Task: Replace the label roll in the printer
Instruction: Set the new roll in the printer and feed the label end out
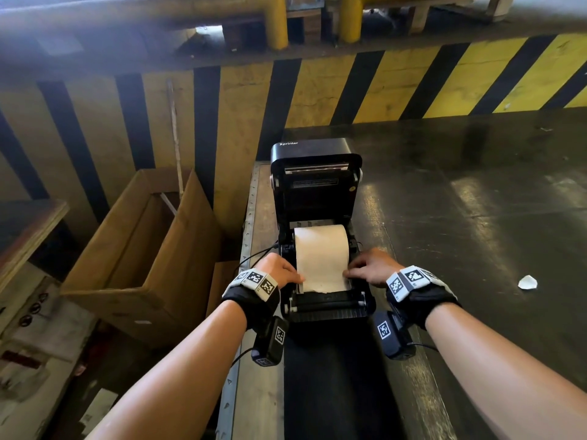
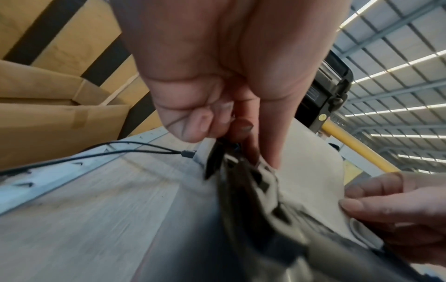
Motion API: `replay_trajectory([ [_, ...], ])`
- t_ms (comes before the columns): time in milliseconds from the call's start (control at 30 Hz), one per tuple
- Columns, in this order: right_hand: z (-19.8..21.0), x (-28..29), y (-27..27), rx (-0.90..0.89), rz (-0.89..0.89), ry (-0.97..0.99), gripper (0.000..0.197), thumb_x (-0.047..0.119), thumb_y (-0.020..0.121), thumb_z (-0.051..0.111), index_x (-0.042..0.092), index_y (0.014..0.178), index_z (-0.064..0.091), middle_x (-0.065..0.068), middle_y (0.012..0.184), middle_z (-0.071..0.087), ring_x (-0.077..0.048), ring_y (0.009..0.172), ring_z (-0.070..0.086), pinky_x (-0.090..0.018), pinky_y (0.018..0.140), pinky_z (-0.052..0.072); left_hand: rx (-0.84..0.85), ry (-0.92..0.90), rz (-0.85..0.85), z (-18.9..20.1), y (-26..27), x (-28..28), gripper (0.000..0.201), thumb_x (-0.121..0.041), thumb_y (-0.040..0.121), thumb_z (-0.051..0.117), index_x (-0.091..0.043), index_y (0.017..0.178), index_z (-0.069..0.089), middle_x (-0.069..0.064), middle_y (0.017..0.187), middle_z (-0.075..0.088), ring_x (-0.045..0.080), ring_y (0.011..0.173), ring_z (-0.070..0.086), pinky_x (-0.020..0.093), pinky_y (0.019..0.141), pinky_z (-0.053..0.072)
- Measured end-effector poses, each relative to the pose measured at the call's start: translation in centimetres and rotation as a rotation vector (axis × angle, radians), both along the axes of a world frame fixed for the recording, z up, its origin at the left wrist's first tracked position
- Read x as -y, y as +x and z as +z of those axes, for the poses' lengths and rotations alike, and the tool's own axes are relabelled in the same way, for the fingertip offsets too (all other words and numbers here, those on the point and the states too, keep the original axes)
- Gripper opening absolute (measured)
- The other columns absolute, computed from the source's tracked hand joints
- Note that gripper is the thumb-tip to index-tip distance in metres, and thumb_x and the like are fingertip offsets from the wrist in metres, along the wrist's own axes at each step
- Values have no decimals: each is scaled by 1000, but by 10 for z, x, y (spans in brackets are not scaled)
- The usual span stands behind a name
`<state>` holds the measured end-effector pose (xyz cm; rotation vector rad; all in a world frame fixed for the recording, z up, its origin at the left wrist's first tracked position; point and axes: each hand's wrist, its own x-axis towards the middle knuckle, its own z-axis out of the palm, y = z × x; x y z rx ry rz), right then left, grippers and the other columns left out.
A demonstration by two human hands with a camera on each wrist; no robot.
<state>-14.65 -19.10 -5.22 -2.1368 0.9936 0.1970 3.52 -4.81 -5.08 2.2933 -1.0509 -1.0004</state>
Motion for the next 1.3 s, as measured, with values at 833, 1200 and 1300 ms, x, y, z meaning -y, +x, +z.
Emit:
replay_trajectory([
  [833,2,1,3,33,-35,35,32,34,79,68,10,101,72,-9,107,70,-16,88,58,-24,73,41,-38,-2,23,1,2,1,24,-30,78,71,-13,95,74,-6,74,61,8,65,52,22,59,42],
  [1200,12,3,6,-77,81,25,26,30,80,67,10,96,72,-10,101,69,-17,84,56,-14,59,39,-16,2,47,-4,2,1,22,-34,75,74,-19,91,75,1,90,71,20,90,65,34,86,54],
  [1300,16,4,7,-86,92,25,26,29,79,68,9,94,73,-9,98,69,-17,83,56,-14,58,39,-6,11,68,-3,-1,1,23,-40,73,74,-21,87,76,3,93,73,20,90,66,36,86,55],
])
